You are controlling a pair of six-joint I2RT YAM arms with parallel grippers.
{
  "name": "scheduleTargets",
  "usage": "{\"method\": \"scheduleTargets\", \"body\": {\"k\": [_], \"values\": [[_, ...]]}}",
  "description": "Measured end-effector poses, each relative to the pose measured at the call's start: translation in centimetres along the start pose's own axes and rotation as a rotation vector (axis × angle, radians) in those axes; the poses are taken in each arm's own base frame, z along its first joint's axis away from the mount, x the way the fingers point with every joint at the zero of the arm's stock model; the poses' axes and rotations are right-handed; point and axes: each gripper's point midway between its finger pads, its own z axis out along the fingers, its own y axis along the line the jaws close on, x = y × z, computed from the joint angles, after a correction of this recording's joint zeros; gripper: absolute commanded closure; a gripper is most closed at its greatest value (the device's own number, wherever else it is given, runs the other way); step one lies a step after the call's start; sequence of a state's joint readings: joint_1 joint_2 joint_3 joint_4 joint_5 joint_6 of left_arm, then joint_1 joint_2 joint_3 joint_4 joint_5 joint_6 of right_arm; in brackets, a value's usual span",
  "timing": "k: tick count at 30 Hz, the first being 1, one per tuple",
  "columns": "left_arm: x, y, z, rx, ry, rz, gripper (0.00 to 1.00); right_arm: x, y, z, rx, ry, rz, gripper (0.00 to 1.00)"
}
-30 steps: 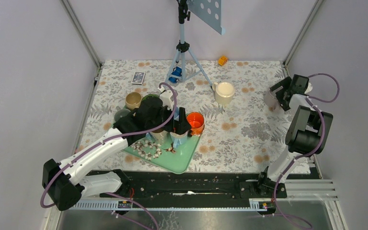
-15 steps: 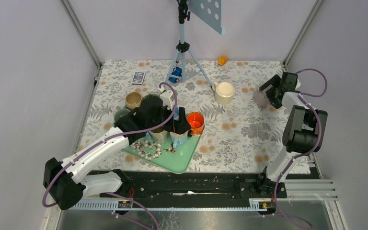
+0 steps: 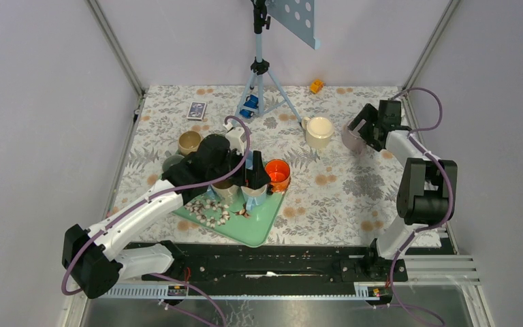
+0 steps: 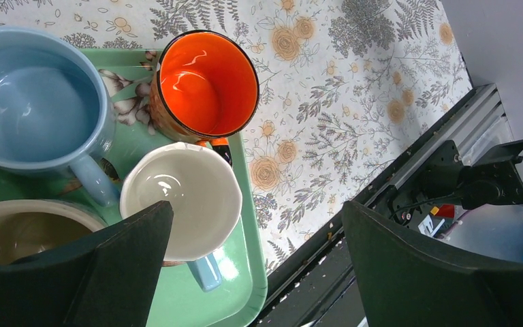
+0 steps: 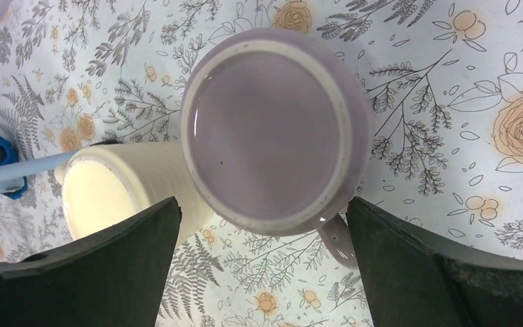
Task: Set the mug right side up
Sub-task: Turn over the cup at the corner of the board.
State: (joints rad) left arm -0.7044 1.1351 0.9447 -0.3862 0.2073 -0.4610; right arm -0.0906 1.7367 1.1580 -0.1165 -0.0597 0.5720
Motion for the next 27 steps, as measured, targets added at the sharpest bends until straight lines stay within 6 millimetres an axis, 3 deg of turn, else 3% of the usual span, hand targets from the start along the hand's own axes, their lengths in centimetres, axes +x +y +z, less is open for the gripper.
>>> {"method": "scheduleTargets", "body": {"k": [6,18,22,24,27], "values": [[0.1,0.2,0.1,0.002,0.003,-0.013,0.01,0.8,0.6,-0.8,0.003,-0.01,-0.098,0.0],[-0.2,0.1,0.2,0.014,-0.003,-0.018,0.01,4.3,1.0,-0.9,0.075,0.024,-0.256,0.03],[-0.3,0.0,0.2,0.016,-0.006,-0.017,0.01,4.2,0.1,-0.9,0.128,0.017,-0.283,0.16],[-0.3,0.0,0.2,0.016,-0.006,-0.017,0.01,3.9,-0.2,-0.9,0.147,0.008,-0.3,0.28],[-0.3,0.0,0.2,0.016,-0.005,-0.017,0.01,3.6,-0.6,-0.7,0.165,0.002,-0.323,0.4]]}}
